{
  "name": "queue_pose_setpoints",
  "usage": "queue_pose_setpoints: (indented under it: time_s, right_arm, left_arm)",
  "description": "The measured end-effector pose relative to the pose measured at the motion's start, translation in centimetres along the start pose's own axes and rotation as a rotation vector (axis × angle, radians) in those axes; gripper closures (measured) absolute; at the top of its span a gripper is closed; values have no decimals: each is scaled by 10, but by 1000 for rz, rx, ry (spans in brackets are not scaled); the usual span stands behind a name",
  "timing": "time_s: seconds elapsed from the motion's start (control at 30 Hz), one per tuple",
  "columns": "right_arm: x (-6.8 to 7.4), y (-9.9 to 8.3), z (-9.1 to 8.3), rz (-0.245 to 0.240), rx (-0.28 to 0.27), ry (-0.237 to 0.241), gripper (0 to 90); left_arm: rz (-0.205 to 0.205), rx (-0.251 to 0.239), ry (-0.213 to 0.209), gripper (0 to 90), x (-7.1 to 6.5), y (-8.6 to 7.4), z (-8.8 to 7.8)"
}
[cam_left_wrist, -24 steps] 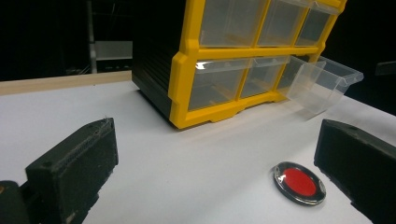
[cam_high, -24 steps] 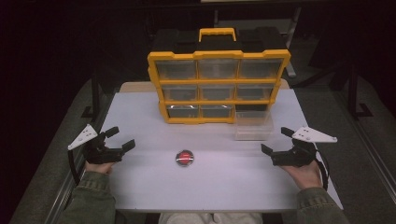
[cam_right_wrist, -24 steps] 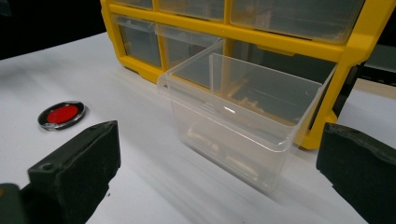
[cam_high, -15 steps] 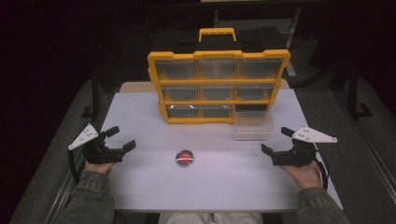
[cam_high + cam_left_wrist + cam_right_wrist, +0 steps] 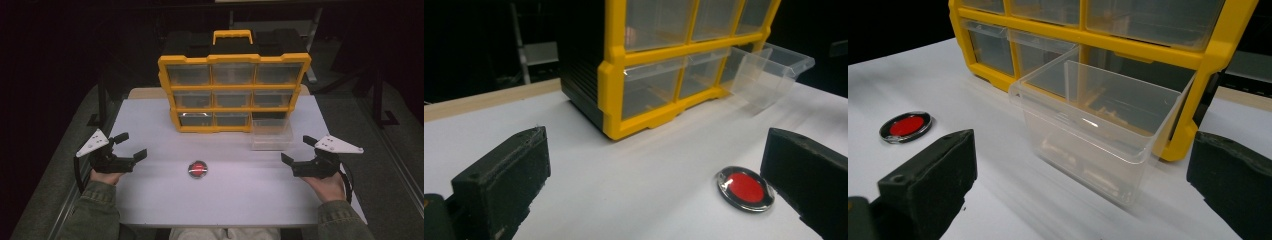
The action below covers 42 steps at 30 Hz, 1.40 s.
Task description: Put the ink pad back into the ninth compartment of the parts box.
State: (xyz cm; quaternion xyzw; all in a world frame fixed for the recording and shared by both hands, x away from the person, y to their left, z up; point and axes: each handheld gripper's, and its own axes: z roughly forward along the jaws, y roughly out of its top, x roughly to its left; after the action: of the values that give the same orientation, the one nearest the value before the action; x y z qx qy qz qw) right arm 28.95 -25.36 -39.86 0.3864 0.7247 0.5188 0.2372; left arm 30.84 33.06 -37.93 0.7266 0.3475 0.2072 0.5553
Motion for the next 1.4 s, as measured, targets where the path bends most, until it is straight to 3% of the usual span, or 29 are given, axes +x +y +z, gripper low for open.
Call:
queue_pose_setpoints:
  time_s: [0.37, 0.7, 1.4]
  right_arm:
    - [1, 0, 0, -6, -1, -1, 0]
    - [2, -1, 0, -11, 2, -3, 0]
    - [3, -1, 0, -9, 6, 2, 0]
  left_arm:
    - [-12, 68, -34, 0, -5, 4, 18]
    - [37, 112, -68, 0, -13, 13, 35]
    - [86, 183, -124, 0, -22, 28, 62]
